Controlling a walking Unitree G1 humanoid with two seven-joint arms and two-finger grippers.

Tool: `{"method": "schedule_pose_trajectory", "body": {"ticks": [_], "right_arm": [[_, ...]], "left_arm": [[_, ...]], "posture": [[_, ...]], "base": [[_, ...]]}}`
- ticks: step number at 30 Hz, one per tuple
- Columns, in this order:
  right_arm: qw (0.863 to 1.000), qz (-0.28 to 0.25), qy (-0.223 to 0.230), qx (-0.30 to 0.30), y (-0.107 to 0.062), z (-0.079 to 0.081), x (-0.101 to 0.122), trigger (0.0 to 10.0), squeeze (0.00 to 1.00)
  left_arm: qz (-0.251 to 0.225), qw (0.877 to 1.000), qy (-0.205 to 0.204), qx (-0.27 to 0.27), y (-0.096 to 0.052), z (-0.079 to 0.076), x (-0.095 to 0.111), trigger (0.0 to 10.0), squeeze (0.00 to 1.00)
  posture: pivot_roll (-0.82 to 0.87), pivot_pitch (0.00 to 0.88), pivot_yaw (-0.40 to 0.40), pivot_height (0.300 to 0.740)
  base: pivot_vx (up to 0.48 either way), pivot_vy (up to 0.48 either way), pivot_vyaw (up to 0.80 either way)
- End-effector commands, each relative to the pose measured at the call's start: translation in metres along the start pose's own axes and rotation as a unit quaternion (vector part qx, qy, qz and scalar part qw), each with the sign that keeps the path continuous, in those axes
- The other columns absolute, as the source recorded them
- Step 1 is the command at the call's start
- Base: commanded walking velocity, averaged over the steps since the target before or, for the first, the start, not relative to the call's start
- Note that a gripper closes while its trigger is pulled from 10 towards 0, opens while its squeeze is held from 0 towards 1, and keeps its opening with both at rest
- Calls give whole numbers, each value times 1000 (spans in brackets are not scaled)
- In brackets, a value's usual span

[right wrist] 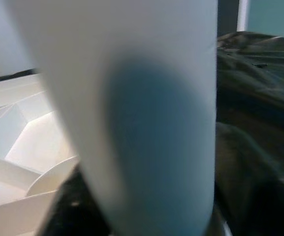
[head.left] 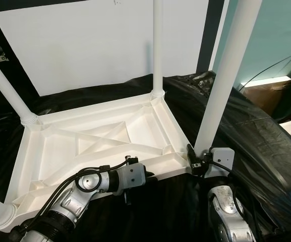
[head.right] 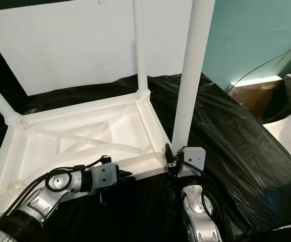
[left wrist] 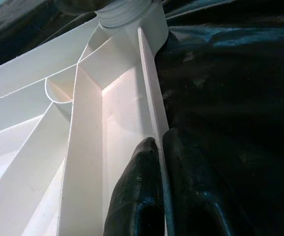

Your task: Building children table

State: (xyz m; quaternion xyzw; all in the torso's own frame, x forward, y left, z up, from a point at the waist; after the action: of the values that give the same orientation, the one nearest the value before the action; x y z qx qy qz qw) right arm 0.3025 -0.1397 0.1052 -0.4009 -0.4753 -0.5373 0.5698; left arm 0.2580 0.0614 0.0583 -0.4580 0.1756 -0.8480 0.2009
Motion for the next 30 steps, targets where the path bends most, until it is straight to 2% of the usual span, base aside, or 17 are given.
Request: {"method": "schedule_pose_trajectory", "body": {"ticks": [1,2,3,5,11,12,13,17,22,23,24,25,26,30], "right_arm": [[999,28,11,29,1,-7,-4,10000,1000],[999,28,11,29,1,-7,-4,10000,1000],[996,44,8,73,1,-2,-5,10000,0],[992,57,-6,116,-1,2,-4,10000,0],[986,63,-24,153,-2,1,0,10000,0],[974,98,-29,203,-5,2,-3,10000,0],[974,98,-29,203,-5,2,-3,10000,0],[954,132,-75,259,-5,-8,0,10000,0],[944,140,-99,281,-3,-10,3,10000,0],[936,146,-116,299,-2,-10,6,10000,0],[936,146,-116,299,-2,-10,6,10000,0],[932,146,-124,306,-1,-11,7,7961,0],[929,149,-122,317,-2,-10,9,0,0],[921,158,-117,336,-4,-9,11,0,0]], "left_arm": [[59,988,-81,-117,3,-66,-35,10000,0],[59,988,-81,-117,3,-66,-35,10000,0],[61,988,-80,-118,3,-67,-36,10000,0],[62,988,-80,-117,3,-66,-37,10000,0],[63,988,-81,-114,3,-66,-38,10000,0],[64,988,-82,-116,3,-67,-39,10000,0],[64,988,-82,-116,3,-67,-39,10000,0],[65,988,-83,-116,4,-67,-41,10000,0],[65,988,-82,-115,5,-67,-41,10000,0],[66,988,-82,-116,5,-67,-42,10000,0],[66,988,-82,-116,5,-67,-42,10000,0],[67,988,-82,-116,5,-67,-42,10000,0],[67,988,-83,-115,5,-67,-43,10000,0],[68,988,-84,-115,4,-67,-43,10000,0]], "posture": [[-49,15,2,740],[-49,15,2,740],[-48,15,0,740],[-47,13,-1,740],[-50,12,0,740],[-53,12,3,740],[-53,12,3,740],[-56,11,8,740],[-56,10,9,740],[-55,10,9,740],[-55,10,9,740],[-52,9,9,740],[-52,9,9,740],[-46,9,8,740]], "base": [[0,0,0],[0,0,0],[0,0,0],[0,0,0],[0,0,0],[0,0,0],[0,0,0],[0,0,0],[0,0,0],[0,0,0],[0,0,0],[0,0,0],[0,0,0],[0,0,0]]}}
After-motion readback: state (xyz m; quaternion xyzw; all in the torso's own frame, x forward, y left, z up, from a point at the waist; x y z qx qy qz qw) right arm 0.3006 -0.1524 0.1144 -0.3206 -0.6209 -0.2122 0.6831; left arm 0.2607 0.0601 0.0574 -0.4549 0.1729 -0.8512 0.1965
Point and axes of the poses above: a point about 5 cm out from each wrist's last joint towards the gripper, its own y axis pointing out of the wrist towards the gripper, its own x axis along the axis of the wrist's last joint, z = x × y, the point moved 5 cm from there along y, pointing out of the wrist towards the gripper, and after that the axes turned 15 degrees about y, right-handed, at the moved point
